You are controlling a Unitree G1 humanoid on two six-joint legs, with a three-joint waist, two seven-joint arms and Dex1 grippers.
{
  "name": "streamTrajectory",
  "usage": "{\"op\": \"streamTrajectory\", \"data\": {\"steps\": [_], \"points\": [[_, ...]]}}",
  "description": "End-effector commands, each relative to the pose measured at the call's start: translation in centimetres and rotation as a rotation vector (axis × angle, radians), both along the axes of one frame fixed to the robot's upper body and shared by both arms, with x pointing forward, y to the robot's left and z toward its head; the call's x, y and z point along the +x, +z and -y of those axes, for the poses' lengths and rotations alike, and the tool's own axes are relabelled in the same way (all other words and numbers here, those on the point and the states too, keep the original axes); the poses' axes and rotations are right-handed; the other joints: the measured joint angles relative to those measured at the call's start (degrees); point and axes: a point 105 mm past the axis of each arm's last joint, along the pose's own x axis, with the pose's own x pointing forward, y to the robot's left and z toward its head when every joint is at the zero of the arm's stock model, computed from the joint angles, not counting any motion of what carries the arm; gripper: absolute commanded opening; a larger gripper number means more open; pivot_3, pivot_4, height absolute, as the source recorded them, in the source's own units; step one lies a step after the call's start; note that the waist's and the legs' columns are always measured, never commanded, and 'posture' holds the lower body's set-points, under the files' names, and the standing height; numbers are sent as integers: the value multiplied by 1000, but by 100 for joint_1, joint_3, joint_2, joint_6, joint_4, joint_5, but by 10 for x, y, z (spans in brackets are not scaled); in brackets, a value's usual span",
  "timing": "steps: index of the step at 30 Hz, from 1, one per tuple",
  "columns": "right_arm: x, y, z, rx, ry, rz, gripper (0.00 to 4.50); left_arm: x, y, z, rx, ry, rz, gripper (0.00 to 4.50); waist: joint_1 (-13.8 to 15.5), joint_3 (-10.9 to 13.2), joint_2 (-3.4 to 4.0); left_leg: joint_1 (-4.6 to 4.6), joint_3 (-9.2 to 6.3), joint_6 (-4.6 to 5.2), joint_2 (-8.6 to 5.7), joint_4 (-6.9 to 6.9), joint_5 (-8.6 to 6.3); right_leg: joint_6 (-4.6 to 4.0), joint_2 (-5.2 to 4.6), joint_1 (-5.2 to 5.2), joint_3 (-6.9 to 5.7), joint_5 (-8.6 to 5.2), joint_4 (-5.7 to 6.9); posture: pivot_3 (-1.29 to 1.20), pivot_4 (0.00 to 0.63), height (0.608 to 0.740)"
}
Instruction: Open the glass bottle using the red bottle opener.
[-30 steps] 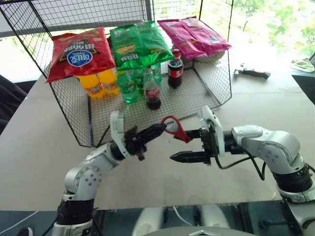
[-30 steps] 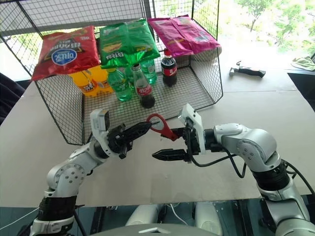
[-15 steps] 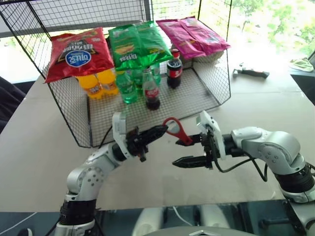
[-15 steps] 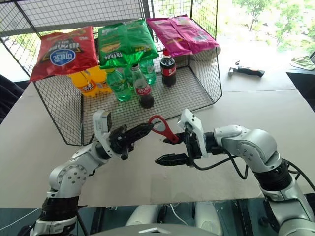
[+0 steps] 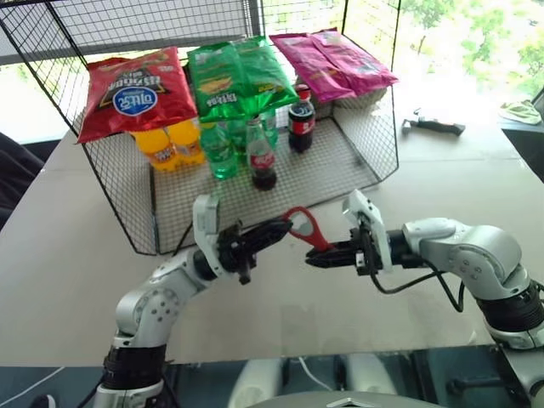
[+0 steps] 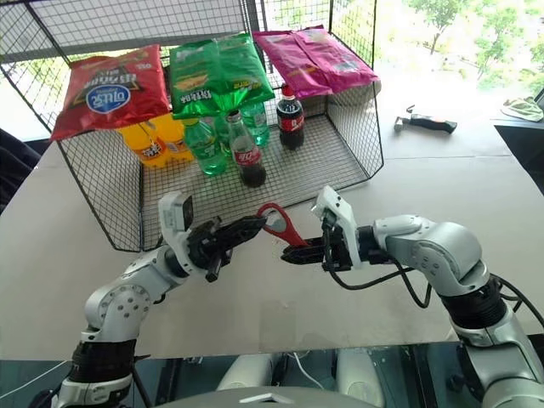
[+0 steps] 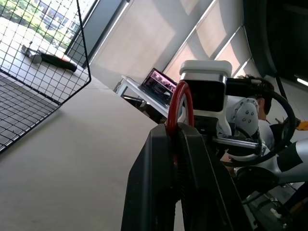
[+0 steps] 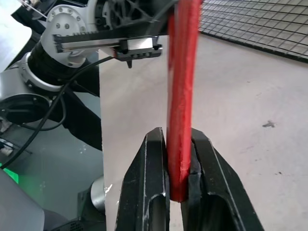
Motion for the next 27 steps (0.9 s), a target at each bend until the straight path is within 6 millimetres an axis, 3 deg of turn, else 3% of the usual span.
{"op": "streamTrajectory", "data": {"steps": [1,8,11,18,21,27], "points": [[-18,10,-11,42,112,9,49,5,1,-7,20,57,13,0,-2,0,-1,-2,-1,0,0,1,0,0,0,0,-1,0,0,0,150,740],[-18,2,-9,16,98,2,49,7,5,-7,14,79,26,0,-2,-1,-1,-37,-7,0,-4,12,0,-1,-2,-31,-3,1,1,0,150,740],[-14,0,-8,14,63,3,0,7,7,-7,8,82,29,1059,-2,-1,-1,-37,-7,0,-4,12,1,-1,-2,-31,-3,1,2,0,150,740],[20,-5,17,66,-202,67,0,11,17,-15,15,183,93,4400,3,-2,-3,-38,-8,0,-5,14,1,-1,-3,-31,-4,1,3,0,150,740],[39,2,31,112,-364,163,0,21,21,-23,54,309,174,4466,3,-2,-3,-37,-4,-1,-6,15,1,0,-3,-33,-2,2,7,0,150,740],[70,27,57,205,-673,388,0,63,18,-47,256,683,354,4466,39,-4,-5,-35,-1,-3,-6,17,2,-1,1,-35,-4,4,13,0,150,740]]}}
